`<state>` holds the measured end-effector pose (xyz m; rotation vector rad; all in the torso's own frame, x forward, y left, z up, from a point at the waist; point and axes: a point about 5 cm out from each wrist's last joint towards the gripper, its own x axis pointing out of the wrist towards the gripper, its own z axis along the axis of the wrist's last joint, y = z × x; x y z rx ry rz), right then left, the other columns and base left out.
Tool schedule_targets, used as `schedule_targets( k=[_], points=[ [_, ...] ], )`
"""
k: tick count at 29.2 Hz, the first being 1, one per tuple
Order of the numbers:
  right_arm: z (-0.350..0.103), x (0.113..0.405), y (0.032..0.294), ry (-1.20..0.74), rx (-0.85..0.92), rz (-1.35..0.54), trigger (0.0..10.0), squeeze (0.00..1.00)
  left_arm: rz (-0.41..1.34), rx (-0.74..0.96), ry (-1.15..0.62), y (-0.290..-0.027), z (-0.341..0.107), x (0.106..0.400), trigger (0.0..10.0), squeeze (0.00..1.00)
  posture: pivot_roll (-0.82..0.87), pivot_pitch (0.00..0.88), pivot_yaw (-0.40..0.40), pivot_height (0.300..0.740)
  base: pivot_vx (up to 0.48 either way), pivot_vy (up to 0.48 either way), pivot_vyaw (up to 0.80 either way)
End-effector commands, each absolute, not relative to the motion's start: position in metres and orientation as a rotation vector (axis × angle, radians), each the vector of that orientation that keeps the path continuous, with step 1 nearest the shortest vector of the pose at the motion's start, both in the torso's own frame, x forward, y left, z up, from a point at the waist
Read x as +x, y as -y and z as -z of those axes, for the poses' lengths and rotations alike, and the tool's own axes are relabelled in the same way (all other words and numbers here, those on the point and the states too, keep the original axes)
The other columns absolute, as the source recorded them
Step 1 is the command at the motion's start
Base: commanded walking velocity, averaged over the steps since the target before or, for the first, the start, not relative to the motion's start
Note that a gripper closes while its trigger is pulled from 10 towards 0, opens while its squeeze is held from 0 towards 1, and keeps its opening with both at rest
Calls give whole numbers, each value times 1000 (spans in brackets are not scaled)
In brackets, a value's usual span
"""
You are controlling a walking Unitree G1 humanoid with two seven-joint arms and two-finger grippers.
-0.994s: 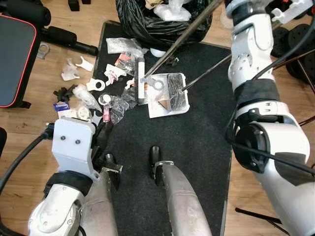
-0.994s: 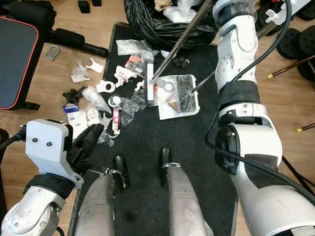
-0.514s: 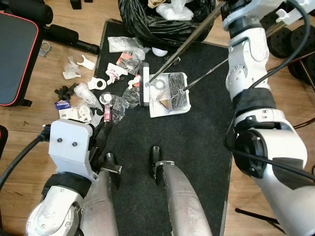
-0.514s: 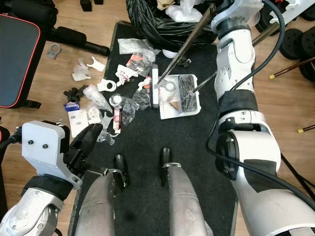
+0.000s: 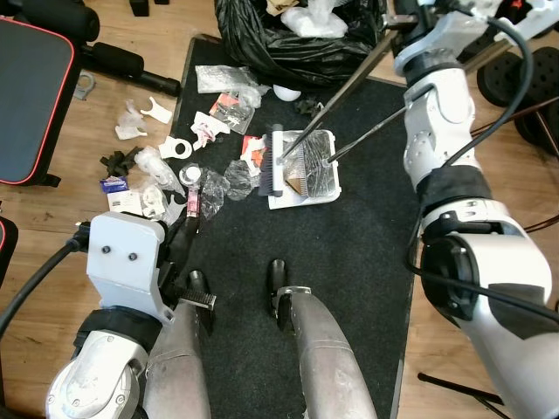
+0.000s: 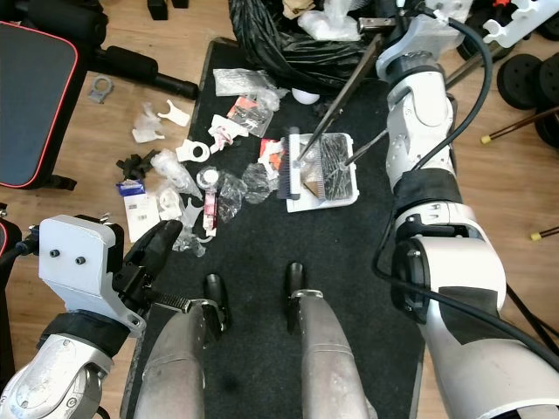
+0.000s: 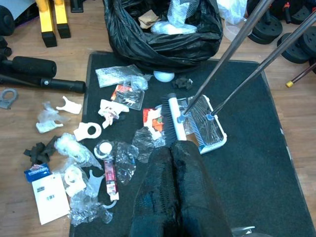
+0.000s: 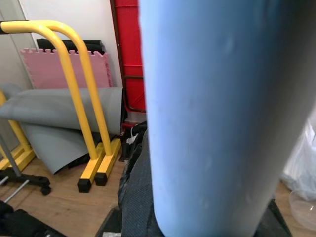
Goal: Sweep floor
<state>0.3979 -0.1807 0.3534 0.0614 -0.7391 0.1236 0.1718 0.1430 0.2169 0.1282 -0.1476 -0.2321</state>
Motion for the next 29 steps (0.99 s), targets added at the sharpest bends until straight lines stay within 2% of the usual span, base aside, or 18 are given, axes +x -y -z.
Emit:
schedule_targets(
  k=[1,11,18,24,29],
  points=[
    [-359,393,197,751,-55,-74,10000,0,201,120,125,-143,-215,168,10000,0,-36,658,-166,740,0,0,0],
    [-373,391,194,790,-87,-77,10000,0,198,117,113,-142,-215,171,10000,0,-47,632,-172,740,0,0,0],
    [-387,386,185,857,-9,-137,10000,0,195,115,104,-141,-216,173,10000,0,-57,610,-179,740,0,0,0],
    [-402,385,174,870,206,-259,10000,0,195,108,95,-138,-211,181,10000,0,-64,559,-190,740,0,0,0],
    [-401,388,168,804,203,-311,10000,0,195,103,89,-136,-206,188,10000,0,-63,514,-196,740,0,0,0]
  ],
)
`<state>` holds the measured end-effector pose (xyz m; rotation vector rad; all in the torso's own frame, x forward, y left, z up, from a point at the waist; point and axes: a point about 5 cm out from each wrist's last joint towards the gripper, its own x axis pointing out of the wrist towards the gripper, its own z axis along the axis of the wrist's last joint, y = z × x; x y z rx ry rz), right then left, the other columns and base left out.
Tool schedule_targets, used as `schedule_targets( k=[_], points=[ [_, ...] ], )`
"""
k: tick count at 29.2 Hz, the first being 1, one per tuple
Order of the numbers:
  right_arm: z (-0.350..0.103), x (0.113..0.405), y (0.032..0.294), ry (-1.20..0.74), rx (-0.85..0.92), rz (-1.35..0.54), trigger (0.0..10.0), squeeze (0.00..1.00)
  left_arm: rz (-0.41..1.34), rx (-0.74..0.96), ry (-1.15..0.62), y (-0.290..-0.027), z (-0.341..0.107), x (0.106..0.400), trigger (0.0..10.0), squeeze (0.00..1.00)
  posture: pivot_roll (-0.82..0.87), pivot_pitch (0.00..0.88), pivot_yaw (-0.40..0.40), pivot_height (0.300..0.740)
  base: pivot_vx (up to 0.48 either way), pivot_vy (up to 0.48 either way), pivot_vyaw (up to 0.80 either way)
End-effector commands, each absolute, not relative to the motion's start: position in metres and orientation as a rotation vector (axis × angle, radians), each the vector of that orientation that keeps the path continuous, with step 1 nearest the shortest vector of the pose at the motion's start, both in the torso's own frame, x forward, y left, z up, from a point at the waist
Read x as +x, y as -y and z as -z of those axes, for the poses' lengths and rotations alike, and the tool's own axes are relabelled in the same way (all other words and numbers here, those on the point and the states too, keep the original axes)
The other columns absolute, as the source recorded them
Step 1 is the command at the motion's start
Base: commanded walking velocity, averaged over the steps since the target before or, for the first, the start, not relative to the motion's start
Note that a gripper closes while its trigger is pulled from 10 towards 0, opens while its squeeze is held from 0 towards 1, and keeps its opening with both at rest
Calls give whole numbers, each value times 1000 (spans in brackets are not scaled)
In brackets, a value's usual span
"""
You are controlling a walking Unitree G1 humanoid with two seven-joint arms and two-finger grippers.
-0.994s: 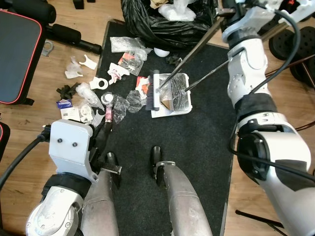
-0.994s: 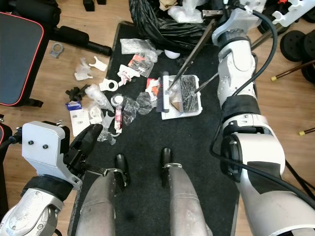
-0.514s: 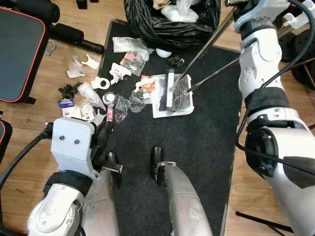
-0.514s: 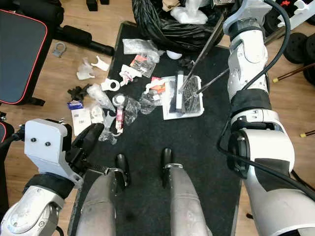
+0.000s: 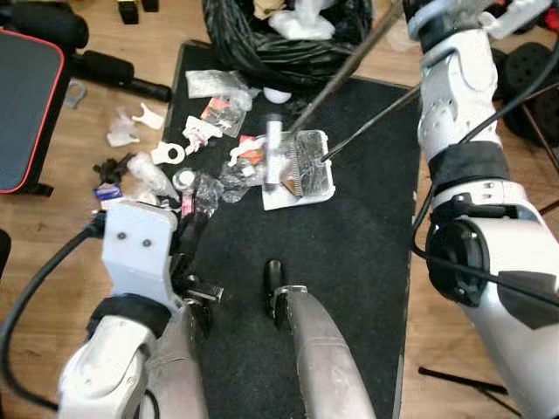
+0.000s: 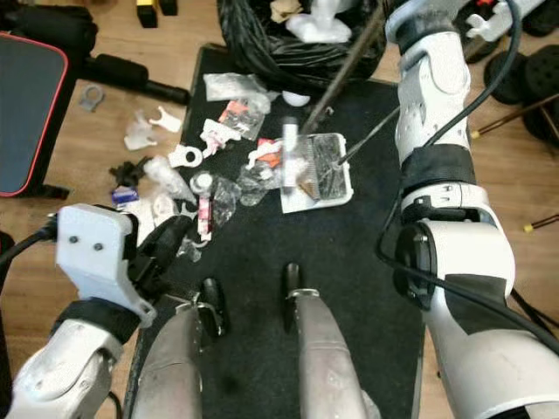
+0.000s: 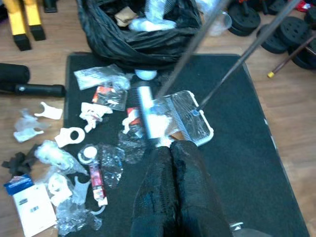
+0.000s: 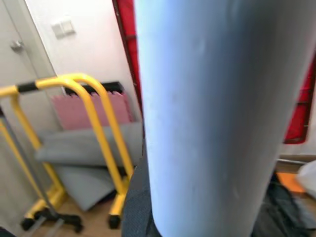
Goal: Sweep floor
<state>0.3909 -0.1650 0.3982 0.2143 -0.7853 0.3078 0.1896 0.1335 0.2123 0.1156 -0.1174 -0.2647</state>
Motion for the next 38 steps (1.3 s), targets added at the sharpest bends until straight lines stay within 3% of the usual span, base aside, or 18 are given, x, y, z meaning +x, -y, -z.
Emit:
schedule_targets(
  k=[1,12,15,19,21,28,33,38],
  points=[
    [-400,388,167,795,190,-319,10000,0,195,100,86,-136,-203,192,10000,0,-68,489,-197,740,0,0,0],
    [-375,379,163,722,157,-396,10000,0,192,82,31,-136,-183,218,10000,0,-61,375,-192,740,0,0,0],
    [-345,362,149,664,126,-495,10000,0,173,80,-11,-141,-173,231,10000,0,-60,310,-182,740,0,0,775],
    [-331,353,141,626,127,-534,10000,0,156,86,-11,-146,-169,238,10000,0,-63,290,-174,740,0,0,775],
    [-301,343,128,504,101,-571,10000,0,127,86,-12,-155,-163,245,10000,0,-68,264,-165,740,0,0,775],
    [-255,322,108,371,102,-596,10000,0,114,88,-52,-161,-155,247,10000,0,-57,227,-142,740,0,0,775],
    [-240,318,111,289,67,-585,10000,0,138,66,-63,-160,-153,245,10000,0,-50,214,-124,740,0,0,775],
    [-219,318,124,183,-79,-526,10000,0,147,53,-95,-164,-144,241,10000,0,-48,208,-114,740,0,0,775]
  ],
)
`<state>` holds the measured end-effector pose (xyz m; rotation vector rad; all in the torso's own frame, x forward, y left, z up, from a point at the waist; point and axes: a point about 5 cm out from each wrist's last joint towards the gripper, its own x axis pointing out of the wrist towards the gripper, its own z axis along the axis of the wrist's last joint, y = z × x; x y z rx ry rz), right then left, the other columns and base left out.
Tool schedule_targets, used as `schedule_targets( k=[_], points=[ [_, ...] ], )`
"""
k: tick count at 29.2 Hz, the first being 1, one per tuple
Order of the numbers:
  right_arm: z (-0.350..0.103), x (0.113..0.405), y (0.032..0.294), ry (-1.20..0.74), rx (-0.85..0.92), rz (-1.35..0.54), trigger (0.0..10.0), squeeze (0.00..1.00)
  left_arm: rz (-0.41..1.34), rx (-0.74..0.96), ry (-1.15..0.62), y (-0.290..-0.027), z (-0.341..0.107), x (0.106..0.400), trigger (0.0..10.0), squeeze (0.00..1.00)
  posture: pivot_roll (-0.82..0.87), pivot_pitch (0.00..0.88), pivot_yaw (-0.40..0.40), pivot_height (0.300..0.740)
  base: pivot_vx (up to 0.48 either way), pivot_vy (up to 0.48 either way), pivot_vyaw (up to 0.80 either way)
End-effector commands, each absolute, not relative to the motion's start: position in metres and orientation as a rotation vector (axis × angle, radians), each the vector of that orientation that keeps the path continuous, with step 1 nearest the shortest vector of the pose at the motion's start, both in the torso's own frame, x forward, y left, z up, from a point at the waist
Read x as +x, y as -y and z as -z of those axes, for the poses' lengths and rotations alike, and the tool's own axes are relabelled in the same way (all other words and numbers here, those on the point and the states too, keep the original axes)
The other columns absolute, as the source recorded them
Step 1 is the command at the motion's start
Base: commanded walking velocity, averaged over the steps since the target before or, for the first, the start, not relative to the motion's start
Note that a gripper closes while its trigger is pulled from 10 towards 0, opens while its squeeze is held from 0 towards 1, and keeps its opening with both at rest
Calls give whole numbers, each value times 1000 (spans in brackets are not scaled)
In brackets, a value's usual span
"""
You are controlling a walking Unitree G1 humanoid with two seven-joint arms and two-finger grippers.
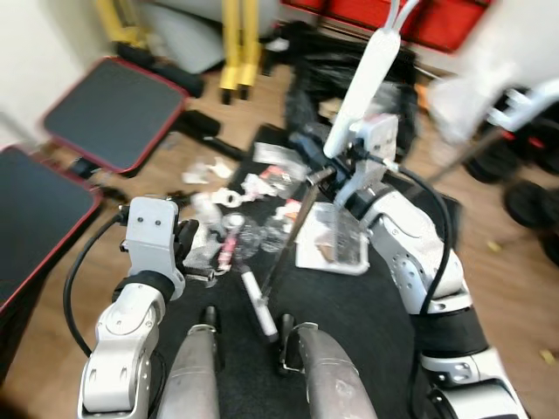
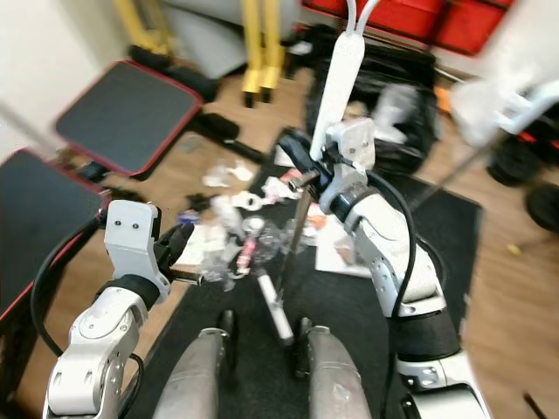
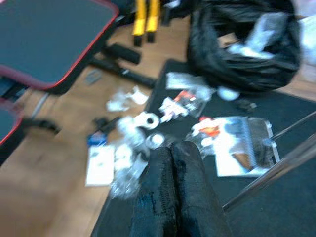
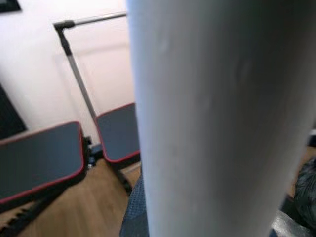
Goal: Sweep floor
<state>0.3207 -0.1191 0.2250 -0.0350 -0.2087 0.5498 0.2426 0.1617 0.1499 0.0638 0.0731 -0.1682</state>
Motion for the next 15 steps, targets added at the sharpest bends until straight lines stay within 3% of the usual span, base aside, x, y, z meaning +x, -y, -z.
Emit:
schedule_targets(
  k=[1,10,15],
  points=[
    [-217,317,128,167,-90,-513,10000,0,144,53,-102,-165,-142,240,10000,0,-47,206,-115,740,0,0,775],
    [-210,312,128,118,-116,-493,10000,0,138,46,-110,-164,-137,239,10000,0,-46,201,-120,740,0,0,769],
    [-203,313,128,90,-153,-489,10000,0,121,31,-112,-164,-131,238,10000,0,-49,166,-147,740,0,0,274]
  ],
)
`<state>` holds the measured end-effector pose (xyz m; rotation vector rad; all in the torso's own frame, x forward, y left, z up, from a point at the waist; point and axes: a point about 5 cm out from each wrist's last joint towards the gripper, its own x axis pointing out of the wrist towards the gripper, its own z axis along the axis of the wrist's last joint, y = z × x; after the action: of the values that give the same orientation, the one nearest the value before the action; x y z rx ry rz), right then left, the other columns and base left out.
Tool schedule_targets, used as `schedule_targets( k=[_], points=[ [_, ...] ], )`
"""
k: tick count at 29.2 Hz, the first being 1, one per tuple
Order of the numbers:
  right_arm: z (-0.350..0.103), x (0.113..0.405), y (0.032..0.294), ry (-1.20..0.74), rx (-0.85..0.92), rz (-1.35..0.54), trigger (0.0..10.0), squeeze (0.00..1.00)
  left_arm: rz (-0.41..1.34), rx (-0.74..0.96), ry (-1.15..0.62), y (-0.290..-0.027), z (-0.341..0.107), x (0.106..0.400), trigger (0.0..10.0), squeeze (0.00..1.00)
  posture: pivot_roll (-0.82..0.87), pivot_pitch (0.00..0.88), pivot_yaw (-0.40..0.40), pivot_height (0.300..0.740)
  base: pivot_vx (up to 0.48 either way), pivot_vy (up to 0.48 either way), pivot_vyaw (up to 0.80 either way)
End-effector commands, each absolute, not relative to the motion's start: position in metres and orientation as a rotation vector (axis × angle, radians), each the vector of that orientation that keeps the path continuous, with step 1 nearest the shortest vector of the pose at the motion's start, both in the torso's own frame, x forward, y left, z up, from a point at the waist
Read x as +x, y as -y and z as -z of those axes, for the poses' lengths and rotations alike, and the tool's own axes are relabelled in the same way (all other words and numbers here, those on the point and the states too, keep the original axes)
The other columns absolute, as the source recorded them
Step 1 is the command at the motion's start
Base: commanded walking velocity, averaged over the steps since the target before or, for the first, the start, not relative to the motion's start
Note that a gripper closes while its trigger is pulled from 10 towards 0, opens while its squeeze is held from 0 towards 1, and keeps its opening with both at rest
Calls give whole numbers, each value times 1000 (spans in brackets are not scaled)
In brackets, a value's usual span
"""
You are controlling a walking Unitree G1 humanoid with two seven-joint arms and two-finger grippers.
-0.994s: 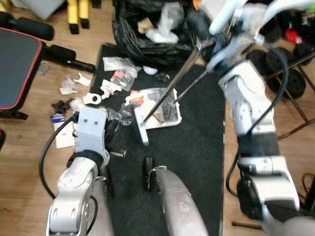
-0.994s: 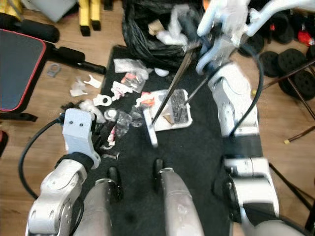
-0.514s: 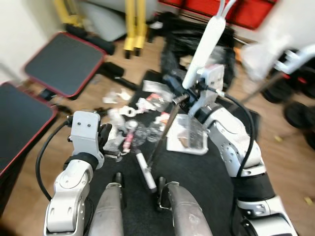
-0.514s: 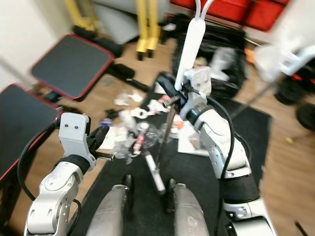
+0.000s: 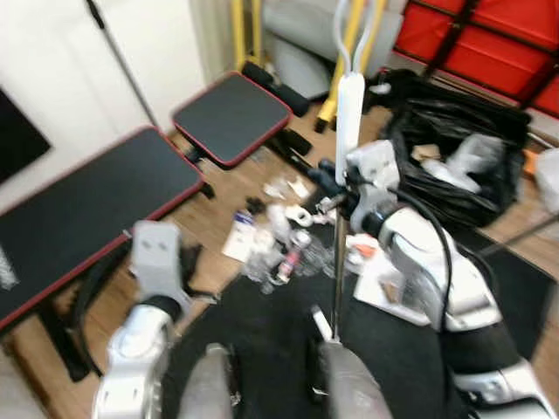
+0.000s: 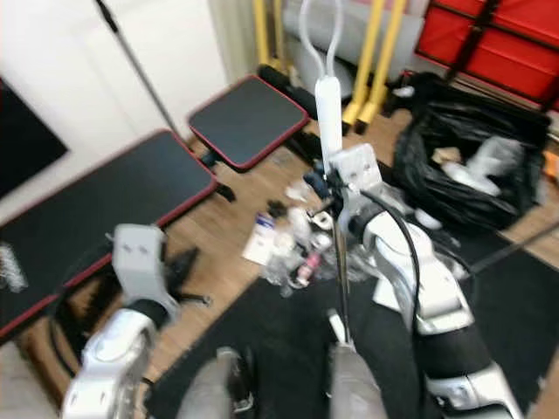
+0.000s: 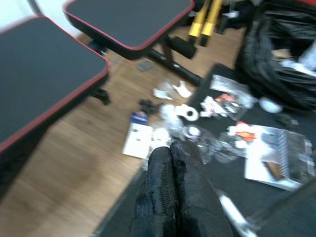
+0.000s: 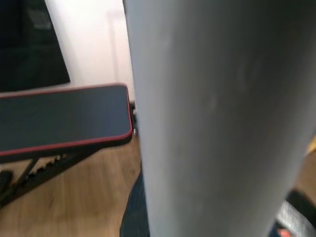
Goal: Sweep floor
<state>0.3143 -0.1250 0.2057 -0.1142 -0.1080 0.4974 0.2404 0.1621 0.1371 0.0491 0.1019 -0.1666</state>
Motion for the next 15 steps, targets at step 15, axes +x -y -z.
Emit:
schedule_targets(
  k=[15],
  points=[
    [-210,320,135,109,-141,-395,10000,0,92,9,-76,-166,-130,249,10000,0,-49,115,-160,740,396,0,286]
  ],
)
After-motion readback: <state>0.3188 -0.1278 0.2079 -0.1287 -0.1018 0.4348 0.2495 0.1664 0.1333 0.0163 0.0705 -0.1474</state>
